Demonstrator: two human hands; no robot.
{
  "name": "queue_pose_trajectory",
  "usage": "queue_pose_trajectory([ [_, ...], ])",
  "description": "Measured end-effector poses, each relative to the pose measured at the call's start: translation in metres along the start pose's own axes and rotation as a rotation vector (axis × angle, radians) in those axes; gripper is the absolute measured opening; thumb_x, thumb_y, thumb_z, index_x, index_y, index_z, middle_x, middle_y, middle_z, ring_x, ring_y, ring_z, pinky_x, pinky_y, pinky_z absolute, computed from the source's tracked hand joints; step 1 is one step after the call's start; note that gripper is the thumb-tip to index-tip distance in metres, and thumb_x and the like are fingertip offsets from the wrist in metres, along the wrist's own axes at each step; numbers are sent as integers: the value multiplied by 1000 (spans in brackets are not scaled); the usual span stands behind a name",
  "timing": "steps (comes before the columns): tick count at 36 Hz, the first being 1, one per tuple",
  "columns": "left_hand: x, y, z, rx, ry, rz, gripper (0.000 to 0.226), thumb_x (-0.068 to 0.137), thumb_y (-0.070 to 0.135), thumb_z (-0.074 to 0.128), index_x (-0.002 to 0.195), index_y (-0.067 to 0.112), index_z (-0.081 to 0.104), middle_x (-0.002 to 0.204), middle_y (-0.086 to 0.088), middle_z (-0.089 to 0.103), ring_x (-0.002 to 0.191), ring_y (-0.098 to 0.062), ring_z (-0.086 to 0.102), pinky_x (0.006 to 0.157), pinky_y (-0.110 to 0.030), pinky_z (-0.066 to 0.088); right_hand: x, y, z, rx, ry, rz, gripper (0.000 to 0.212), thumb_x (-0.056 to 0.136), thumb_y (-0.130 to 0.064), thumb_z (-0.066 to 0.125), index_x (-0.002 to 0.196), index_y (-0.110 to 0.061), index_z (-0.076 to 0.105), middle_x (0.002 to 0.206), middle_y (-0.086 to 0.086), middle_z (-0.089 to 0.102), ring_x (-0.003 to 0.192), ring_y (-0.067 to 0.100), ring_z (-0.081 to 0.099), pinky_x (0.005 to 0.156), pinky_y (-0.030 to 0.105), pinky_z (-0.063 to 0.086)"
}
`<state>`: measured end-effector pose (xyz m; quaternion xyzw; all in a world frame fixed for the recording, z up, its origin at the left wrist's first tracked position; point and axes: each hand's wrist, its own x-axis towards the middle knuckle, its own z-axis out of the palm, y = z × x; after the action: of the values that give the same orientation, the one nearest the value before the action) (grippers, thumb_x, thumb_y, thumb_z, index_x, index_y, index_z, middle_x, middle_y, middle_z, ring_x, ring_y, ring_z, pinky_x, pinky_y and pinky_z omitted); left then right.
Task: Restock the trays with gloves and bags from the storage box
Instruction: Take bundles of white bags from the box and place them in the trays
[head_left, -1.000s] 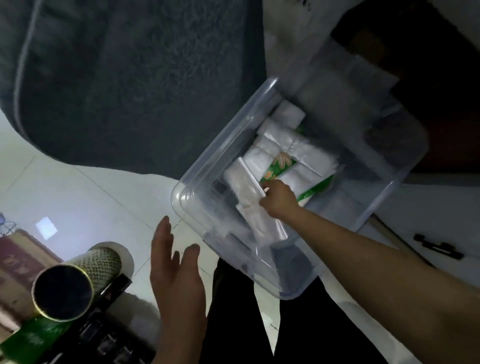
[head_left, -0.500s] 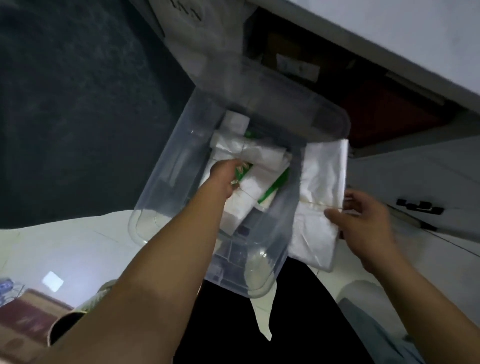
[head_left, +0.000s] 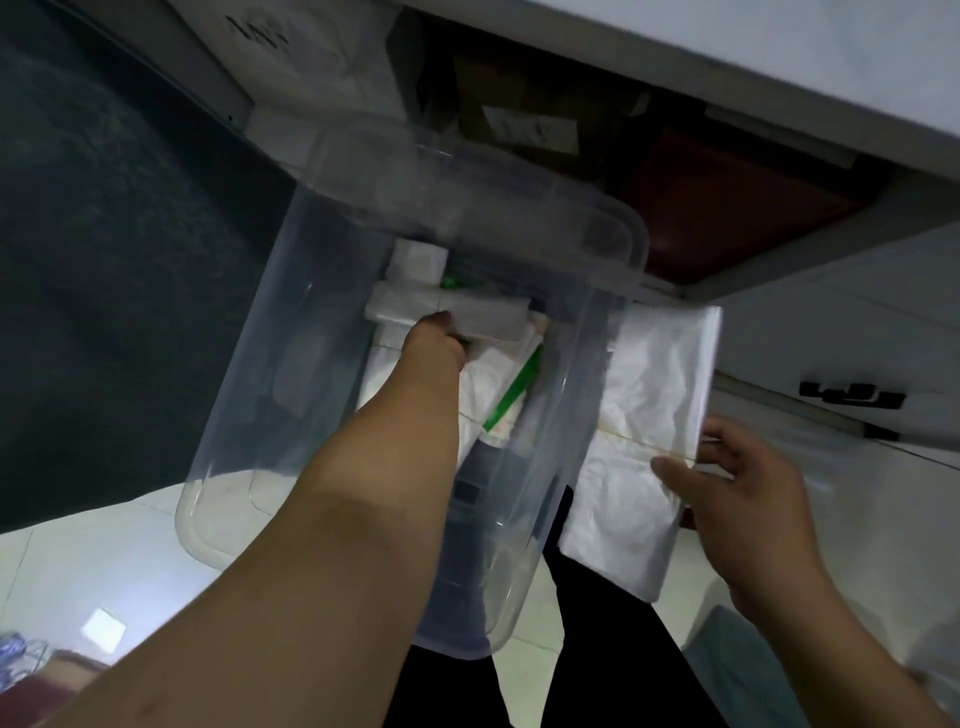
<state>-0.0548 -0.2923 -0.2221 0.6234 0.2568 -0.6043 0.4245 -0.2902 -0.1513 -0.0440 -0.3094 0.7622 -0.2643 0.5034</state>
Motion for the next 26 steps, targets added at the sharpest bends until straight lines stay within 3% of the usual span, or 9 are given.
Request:
queue_pose_trajectory([
  [5, -20, 8, -5, -3, -46, 56, 38, 96, -4, 53, 134, 2, 51, 124, -20, 59, 123, -41, 55, 100, -61, 44, -7, -10, -15, 27, 24, 33, 34, 80, 6, 70, 85, -28, 71, 79, 2, 71, 71, 28, 69, 67, 55, 58],
  [7, -34, 9, -17, 62, -28, 63, 40, 96, -3, 55, 136, 1, 50, 119, -17, 62, 113, -35, 60, 91, -54, 52, -11, -17, -16, 26, 5, 39, 34, 80, 6, 70, 87, -27, 70, 81, 3, 70, 76, 31, 70, 67, 53, 58],
  [10, -77, 5, -47, 210, -52, 105, 37, 96, 2, 58, 131, 11, 54, 102, -10, 67, 89, -25, 66, 66, -41, 57, -18, -32, -15, 6, -64, 29, 29, 80, 6, 69, 89, -22, 68, 85, 8, 69, 79, 36, 68, 67, 49, 57],
  [15, -175, 0, -94, 385, -168, 213, 38, 91, 4, 64, 126, 18, 59, 110, -7, 73, 94, -26, 70, 69, -36, 59, -24, -62, -15, -108, -230, -6, 30, 80, 3, 69, 82, -27, 67, 78, -1, 68, 64, 21, 68, 57, 38, 55],
  [18, -230, 3, -109, 474, -159, 334, 36, 88, 2, 67, 122, 12, 62, 102, -6, 77, 91, -25, 71, 77, -36, 60, -22, -80, -10, -201, -343, -48, 31, 80, 3, 68, 82, -28, 66, 78, 5, 69, 70, 28, 66, 59, 36, 51],
  [20, -262, 6, -113, 496, -151, 417, 30, 87, 1, 68, 116, 11, 65, 90, -1, 78, 83, -21, 73, 71, -33, 60, -23, -91, -1, -280, -382, -117, 33, 77, 4, 68, 80, -29, 66, 76, 5, 69, 68, 26, 65, 61, 36, 51],
  [23, -300, 11, -112, 488, -110, 514, 21, 87, 4, 70, 98, 22, 71, 84, 2, 75, 73, -18, 73, 61, -32, 59, -33, -109, 18, -385, -429, -225, 32, 73, 0, 66, 82, -30, 66, 71, -2, 66, 63, 16, 61, 53, 25, 46],
  [26, -325, 16, -104, 506, -61, 588, 19, 88, 13, 70, 87, 32, 71, 86, 6, 76, 83, -20, 73, 66, -38, 60, -47, -127, 39, -444, -513, -298, 28, 72, -2, 65, 83, -28, 67, 72, -4, 66, 67, 17, 62, 57, 27, 50],
])
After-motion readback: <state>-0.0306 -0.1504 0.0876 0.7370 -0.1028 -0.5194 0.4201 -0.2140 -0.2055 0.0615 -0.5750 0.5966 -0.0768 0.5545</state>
